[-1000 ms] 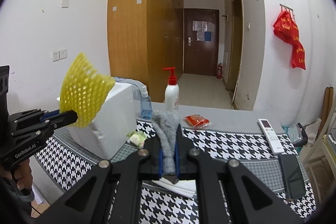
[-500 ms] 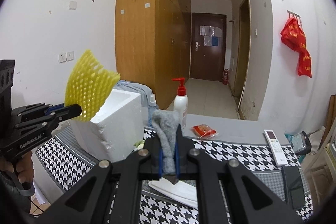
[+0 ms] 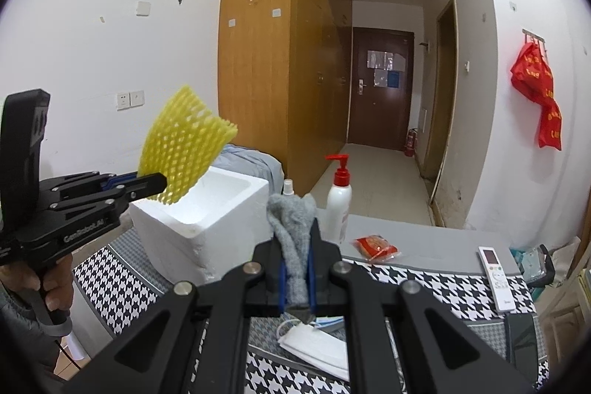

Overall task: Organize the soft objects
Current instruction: 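Carry the yellow net with the left tool into the white foam box and release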

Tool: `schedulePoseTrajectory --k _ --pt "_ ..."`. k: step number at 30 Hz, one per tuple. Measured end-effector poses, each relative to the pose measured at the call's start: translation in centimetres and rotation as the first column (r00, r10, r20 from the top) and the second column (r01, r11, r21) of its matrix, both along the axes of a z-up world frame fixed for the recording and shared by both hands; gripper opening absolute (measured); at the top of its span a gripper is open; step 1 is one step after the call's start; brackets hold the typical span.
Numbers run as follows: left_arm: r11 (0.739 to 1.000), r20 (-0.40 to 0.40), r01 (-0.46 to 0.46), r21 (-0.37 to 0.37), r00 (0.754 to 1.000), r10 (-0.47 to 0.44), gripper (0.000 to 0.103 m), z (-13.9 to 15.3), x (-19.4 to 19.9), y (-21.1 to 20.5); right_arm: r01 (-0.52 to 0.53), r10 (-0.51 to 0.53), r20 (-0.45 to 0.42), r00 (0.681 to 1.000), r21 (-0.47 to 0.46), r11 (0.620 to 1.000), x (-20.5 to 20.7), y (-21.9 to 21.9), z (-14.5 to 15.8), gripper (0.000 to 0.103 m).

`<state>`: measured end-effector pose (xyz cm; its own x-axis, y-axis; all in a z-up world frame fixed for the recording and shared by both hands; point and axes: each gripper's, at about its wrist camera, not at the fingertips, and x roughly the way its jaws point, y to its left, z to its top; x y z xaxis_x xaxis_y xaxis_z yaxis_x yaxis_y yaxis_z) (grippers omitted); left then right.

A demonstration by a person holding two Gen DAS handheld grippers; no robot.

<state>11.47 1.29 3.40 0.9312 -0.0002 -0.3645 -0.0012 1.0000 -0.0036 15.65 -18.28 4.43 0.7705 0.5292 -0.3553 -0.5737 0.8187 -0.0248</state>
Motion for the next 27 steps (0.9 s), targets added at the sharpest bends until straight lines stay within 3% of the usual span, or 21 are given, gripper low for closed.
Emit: schedulePoseTrajectory --k 10,22,24,27 --pt "0.994 -0.02 -0.105 0.005 0.994 0.105 0.011 0.2 1.5 2.3 -0.035 0.035 0.015 0.999 0.0 0.999 0.4 1.2 0.5 0.012" --pt "0.982 -0.115 -0.191 -0.009 0.975 0.189 0.012 -1.5 4.4 5.0 -0.058 0.058 0.004 0.998 -0.007 0.998 1.4 2.3 0.3 0.011" --pt "0.982 -0.132 -0.189 -0.002 0.973 0.188 0.017 -1.8 4.9 5.1 -0.057 0.057 0.001 0.998 -0.009 0.998 1.5 2.5 0.3 0.011" --pt "0.981 -0.142 -0.196 0.008 0.97 0.195 0.06 -2.1 5.0 5.3 -0.053 0.052 -0.001 0.999 -0.014 0.999 1.8 2.7 0.5 0.012"
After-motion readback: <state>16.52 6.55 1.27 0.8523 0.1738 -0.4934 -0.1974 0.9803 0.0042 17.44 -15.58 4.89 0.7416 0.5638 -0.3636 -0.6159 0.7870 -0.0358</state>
